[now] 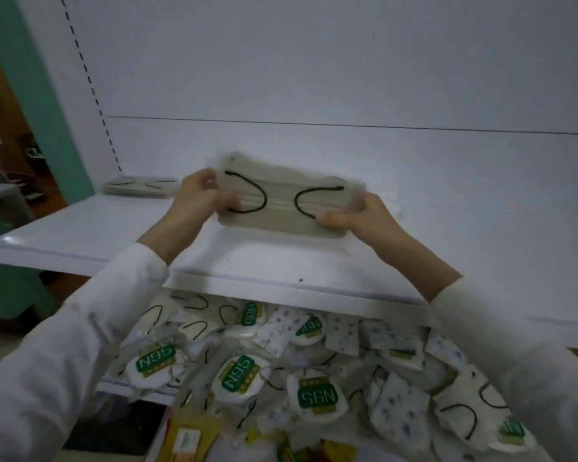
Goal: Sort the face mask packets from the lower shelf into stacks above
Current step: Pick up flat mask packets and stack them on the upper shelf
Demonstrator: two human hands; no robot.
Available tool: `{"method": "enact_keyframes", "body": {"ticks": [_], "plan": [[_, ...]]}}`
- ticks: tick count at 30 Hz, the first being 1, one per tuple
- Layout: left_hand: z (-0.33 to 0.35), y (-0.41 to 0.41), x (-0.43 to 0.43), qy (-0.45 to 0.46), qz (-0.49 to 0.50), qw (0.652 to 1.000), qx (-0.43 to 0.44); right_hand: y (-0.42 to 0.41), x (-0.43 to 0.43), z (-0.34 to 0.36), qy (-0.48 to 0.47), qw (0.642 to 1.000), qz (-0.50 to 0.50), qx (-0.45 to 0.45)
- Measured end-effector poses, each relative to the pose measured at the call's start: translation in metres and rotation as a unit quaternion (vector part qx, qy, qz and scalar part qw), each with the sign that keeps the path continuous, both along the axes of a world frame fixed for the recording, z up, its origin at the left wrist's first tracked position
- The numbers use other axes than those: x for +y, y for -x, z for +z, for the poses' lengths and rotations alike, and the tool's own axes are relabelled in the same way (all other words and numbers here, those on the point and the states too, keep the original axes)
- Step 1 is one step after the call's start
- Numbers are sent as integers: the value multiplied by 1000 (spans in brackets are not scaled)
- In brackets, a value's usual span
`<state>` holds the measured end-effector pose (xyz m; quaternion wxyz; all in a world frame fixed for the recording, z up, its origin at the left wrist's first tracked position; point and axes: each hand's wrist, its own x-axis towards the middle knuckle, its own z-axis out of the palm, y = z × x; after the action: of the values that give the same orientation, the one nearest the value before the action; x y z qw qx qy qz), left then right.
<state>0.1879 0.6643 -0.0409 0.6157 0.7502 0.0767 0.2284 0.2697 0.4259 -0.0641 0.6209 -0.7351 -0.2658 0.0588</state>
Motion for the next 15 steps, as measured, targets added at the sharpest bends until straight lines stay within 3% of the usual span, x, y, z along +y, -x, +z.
{"method": "enact_keyframes", "body": {"ticks": [2, 4, 9, 15], "plan": [[-25, -13, -9, -17, -1, 999, 52, -9, -5, -23, 18, 997, -39, 70], [-53, -21, -15, -12, 0, 997, 73, -15, -6, -40, -27, 990, -93, 104], [-51, -36, -23, 23, 70, 997, -21, -19, -1, -34, -101, 982, -146, 66], [-84, -30, -16, -92, 103, 988, 64, -13, -6, -50, 87, 991, -100, -2]]}}
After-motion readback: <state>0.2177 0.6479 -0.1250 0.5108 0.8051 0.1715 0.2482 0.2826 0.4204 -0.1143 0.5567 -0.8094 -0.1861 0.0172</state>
